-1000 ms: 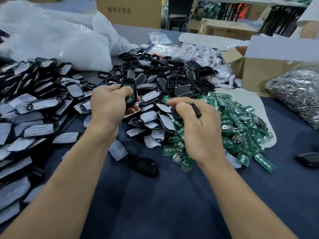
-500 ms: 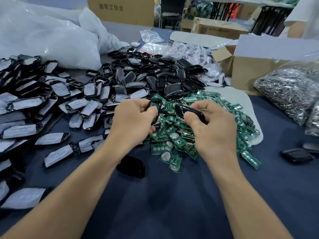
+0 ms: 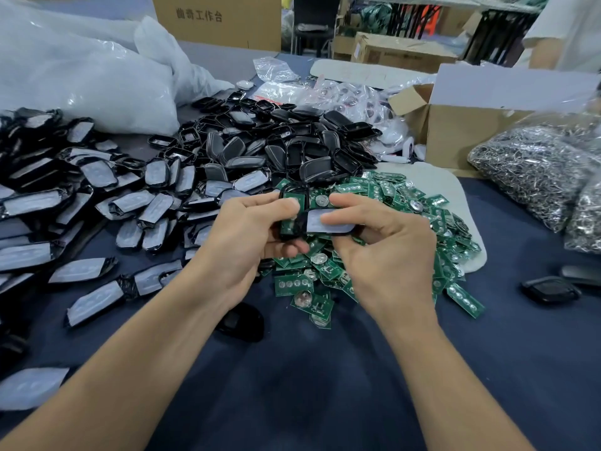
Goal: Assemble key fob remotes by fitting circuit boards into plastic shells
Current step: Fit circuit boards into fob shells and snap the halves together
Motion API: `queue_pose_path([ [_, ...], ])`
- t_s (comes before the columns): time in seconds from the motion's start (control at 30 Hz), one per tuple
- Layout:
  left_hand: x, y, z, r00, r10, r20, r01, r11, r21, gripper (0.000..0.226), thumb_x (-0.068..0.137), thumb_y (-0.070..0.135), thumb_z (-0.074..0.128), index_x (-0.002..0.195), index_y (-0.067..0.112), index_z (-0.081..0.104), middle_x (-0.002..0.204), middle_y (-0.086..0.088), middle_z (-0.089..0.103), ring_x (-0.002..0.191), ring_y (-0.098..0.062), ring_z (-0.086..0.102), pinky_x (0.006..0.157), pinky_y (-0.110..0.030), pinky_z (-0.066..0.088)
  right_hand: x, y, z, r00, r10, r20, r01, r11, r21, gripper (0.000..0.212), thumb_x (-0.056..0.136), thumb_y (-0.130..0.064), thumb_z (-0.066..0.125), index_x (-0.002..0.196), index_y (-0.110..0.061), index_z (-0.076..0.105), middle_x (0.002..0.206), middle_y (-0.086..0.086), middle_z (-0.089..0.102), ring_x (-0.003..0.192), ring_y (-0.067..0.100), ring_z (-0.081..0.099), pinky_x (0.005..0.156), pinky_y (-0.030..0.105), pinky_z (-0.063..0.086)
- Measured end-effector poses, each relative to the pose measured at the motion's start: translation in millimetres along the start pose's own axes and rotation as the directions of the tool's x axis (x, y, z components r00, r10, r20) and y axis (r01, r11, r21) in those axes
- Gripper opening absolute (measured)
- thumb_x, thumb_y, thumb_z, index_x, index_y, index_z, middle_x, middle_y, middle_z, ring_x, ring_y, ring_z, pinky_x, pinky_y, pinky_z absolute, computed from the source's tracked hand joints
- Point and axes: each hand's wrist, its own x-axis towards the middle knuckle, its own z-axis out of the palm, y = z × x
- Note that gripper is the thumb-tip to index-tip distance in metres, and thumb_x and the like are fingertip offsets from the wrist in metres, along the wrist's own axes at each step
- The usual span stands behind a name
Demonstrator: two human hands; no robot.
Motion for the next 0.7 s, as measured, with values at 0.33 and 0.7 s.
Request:
queue_pose_path([
  [0.33, -0.1, 1.5, -3.5, 0.993, 0.112, -0.023, -0.112, 0.994, 0.009, 0.015, 0.089, -0.004, 0.073, 0.094, 0.009, 0.078, 0.084, -0.005, 0.078, 0.067, -0.013, 0.071, 0.056, -0.019, 0.056, -3.4, -9.2, 7.6, 0.988, 0.136, 0.07, -0.141, 0.988, 0.064, 0.028, 0.075, -0.025, 0.076, 0.1, -0.036, 0.081, 0.112, -0.018, 0.077, 0.107, -0.005, 0.069, 0.091, 0.031, 0.061],
  [0.7, -3.3, 3.6, -2.9, 0.985, 0.159, 0.061, -0.167, 0.972, 0.165, 0.012, 0.091, 0.003, 0.074, 0.094, 0.013, 0.079, 0.075, -0.003, 0.076, 0.064, -0.012, 0.071, 0.06, -0.019, 0.056, 2.6, -10.9, 2.8, 0.885, 0.454, 0.099, -0.463, 0.844, 0.27, 0.021, 0.083, 0.003, 0.075, 0.078, -0.017, 0.077, 0.064, 0.006, 0.074, 0.048, 0.013, 0.064, 0.047, 0.019, 0.048],
])
